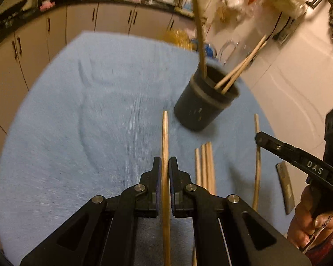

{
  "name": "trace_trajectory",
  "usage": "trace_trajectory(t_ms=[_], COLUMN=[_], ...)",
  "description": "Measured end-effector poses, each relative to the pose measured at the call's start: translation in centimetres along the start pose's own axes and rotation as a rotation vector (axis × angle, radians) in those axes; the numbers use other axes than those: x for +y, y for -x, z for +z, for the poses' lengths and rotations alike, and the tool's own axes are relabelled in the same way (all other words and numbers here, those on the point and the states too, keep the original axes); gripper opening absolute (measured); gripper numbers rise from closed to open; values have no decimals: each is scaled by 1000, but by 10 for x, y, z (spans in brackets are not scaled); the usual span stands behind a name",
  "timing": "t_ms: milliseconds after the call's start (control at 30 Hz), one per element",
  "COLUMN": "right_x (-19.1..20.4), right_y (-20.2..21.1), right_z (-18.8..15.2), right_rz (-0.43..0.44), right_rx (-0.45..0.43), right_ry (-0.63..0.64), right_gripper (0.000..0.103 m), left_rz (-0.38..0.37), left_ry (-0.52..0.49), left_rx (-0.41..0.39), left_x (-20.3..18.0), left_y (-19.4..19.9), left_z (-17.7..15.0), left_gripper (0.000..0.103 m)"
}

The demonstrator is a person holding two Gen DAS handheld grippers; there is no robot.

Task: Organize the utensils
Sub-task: 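Lift both chopsticks and carry them over the black holder cup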

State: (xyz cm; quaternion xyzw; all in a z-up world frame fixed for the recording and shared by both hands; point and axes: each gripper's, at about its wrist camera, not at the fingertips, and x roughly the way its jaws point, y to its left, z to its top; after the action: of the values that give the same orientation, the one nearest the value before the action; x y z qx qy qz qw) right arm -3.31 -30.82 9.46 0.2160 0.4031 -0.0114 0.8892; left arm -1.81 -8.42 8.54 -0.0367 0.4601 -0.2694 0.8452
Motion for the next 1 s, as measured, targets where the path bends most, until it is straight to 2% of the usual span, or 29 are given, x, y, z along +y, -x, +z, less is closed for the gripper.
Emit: trace_trajectory(t_ms=[133, 267, 367, 767, 1000], right_x=[8, 16, 26, 22, 21], right_y=[36, 56, 61, 91, 107], right_z=[-3, -3, -2, -8, 1], right_rz=[45, 76, 83, 97, 103], right_rx=[-138, -214, -245, -324, -370], right_ry=[29, 41, 47, 39, 38], right_gripper=[6, 6, 6, 6, 6], left_rz=[-7, 1, -3, -11, -3], left_ry=[-7, -30, -43, -72, -89], left_rx=[-73, -119, -131, -196, -240], left_x=[-8, -18, -23, -39, -48], left_y=[27, 49, 56, 78, 93], left_z=[6, 6, 9, 7, 23], left_gripper=[6, 6, 6, 6, 6])
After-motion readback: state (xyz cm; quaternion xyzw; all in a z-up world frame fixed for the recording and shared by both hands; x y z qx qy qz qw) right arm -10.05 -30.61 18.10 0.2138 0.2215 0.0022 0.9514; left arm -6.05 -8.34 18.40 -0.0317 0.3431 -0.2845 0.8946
